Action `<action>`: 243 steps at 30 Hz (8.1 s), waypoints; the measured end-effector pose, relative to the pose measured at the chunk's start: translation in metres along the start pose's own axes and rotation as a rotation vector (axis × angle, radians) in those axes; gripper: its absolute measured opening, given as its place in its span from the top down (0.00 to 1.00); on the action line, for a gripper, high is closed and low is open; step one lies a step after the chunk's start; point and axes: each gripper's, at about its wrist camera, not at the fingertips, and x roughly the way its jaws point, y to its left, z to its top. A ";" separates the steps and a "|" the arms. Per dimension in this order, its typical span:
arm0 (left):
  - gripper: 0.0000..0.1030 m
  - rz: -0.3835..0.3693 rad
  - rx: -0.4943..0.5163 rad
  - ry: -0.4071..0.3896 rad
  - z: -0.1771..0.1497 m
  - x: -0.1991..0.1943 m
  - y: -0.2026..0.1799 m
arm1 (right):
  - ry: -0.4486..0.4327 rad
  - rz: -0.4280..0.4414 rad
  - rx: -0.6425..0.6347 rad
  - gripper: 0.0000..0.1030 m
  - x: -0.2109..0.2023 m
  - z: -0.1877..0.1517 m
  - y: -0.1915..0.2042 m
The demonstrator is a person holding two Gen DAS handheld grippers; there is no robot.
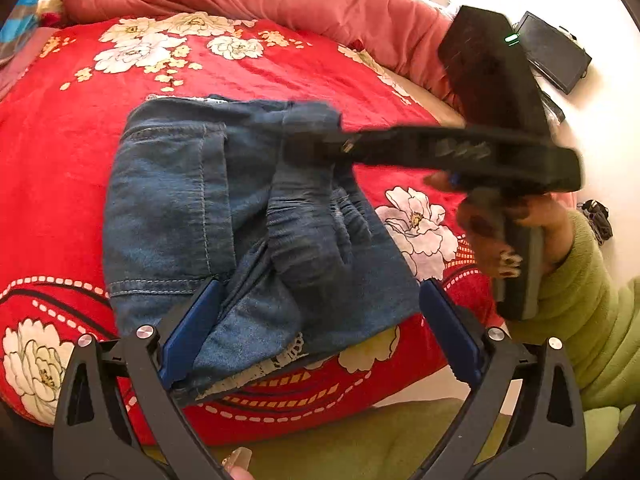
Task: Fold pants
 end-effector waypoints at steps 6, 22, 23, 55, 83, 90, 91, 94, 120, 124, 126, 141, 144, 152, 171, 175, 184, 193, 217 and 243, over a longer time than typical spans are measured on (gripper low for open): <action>0.11 0.001 -0.001 -0.006 0.000 -0.002 0.001 | -0.009 -0.004 0.034 0.38 -0.002 0.000 -0.004; 0.10 0.093 -0.008 -0.091 0.001 -0.035 0.000 | -0.160 -0.091 -0.064 0.13 -0.069 -0.008 0.016; 0.10 0.101 -0.009 -0.096 0.001 -0.037 0.000 | -0.170 -0.099 -0.076 0.12 -0.073 -0.010 0.018; 0.44 0.305 -0.178 -0.010 0.036 -0.024 0.083 | -0.003 -0.083 -0.731 0.38 -0.017 -0.085 0.149; 0.33 0.342 -0.157 -0.073 0.038 -0.023 0.079 | -0.016 0.048 -0.614 0.53 -0.034 -0.079 0.138; 0.22 0.367 -0.114 -0.104 0.038 -0.034 0.064 | -0.123 -0.018 -0.510 0.41 -0.073 -0.067 0.116; 0.22 0.369 -0.110 -0.107 0.038 -0.034 0.062 | -0.143 -0.036 -0.493 0.37 -0.078 -0.063 0.112; 0.19 0.378 -0.096 -0.118 0.040 -0.037 0.057 | -0.175 -0.070 -0.457 0.34 -0.082 -0.054 0.102; 0.12 0.408 -0.106 -0.087 0.036 -0.021 0.069 | -0.072 -0.232 -0.072 0.30 -0.030 -0.034 0.016; 0.12 0.402 -0.112 -0.069 0.035 -0.014 0.075 | -0.039 -0.226 -0.033 0.30 -0.018 -0.033 0.006; 0.12 0.399 -0.116 -0.061 0.035 -0.011 0.078 | -0.022 -0.215 -0.006 0.30 -0.011 -0.033 0.001; 0.21 0.279 -0.179 -0.020 0.041 0.014 0.093 | -0.014 -0.152 0.034 0.27 0.009 -0.024 -0.013; 0.38 0.188 -0.192 -0.011 0.044 0.019 0.091 | -0.018 -0.116 0.008 0.45 0.014 -0.021 -0.011; 0.60 0.186 -0.154 -0.035 0.054 0.014 0.073 | -0.093 -0.079 -0.067 0.78 0.001 -0.012 0.008; 0.61 0.267 -0.136 -0.150 0.118 -0.002 0.092 | -0.196 -0.153 -0.236 0.78 0.005 0.067 0.026; 0.61 0.278 -0.138 -0.152 0.126 0.007 0.100 | -0.193 -0.187 -0.227 0.78 0.016 0.075 0.019; 0.43 0.300 -0.164 -0.099 0.117 0.030 0.116 | -0.118 -0.291 -0.163 0.74 0.042 0.073 -0.002; 0.30 0.317 -0.201 -0.049 0.105 0.041 0.130 | -0.031 -0.355 -0.059 0.44 0.059 0.064 -0.028; 0.16 0.367 -0.166 -0.119 0.095 -0.002 0.099 | -0.191 -0.371 -0.036 0.14 -0.004 0.052 -0.011; 0.09 0.440 -0.110 -0.276 0.039 -0.099 0.041 | -0.340 -0.383 -0.174 0.04 -0.083 0.000 0.065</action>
